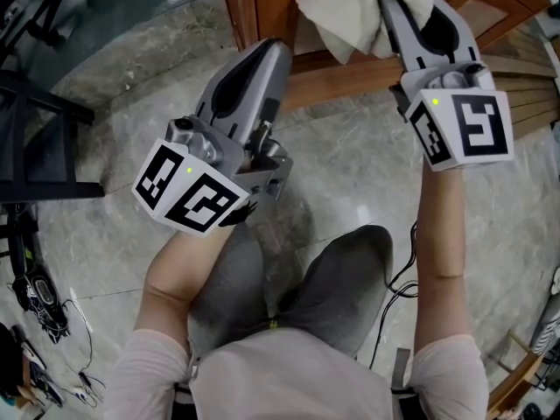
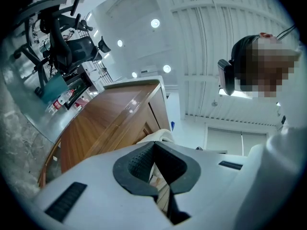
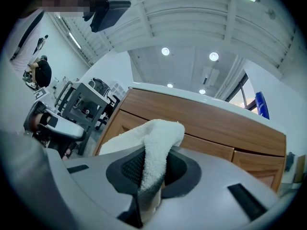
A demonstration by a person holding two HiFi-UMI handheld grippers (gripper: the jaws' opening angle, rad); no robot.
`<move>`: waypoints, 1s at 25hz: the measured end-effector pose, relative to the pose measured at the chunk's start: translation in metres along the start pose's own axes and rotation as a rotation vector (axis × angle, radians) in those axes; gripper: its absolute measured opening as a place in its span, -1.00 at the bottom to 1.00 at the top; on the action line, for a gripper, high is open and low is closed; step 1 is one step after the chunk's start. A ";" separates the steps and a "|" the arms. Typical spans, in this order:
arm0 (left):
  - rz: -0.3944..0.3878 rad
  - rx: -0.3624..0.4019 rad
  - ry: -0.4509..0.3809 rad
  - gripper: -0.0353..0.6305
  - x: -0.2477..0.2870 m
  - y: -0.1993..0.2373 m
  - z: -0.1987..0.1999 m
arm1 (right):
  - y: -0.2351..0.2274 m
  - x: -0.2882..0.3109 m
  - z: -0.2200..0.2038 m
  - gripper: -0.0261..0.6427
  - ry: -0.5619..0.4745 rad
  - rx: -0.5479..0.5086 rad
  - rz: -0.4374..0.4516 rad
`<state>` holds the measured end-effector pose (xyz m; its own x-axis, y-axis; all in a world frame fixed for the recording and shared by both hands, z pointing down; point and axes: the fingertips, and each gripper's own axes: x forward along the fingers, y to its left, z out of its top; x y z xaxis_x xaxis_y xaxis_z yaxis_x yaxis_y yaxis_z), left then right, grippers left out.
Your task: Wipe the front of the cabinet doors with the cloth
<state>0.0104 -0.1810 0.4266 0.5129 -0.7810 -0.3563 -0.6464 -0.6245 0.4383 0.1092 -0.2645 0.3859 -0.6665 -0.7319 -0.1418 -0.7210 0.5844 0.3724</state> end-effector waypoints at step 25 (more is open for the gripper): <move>0.028 0.031 0.013 -0.84 -0.004 -0.002 -0.003 | -0.008 -0.028 -0.016 -0.71 0.008 0.039 -0.020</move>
<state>0.0111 -0.1770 0.4298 0.5018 -0.7981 -0.3334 -0.6775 -0.6023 0.4222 0.1367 -0.2545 0.4010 -0.6501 -0.7466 -0.1412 -0.7413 0.5825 0.3333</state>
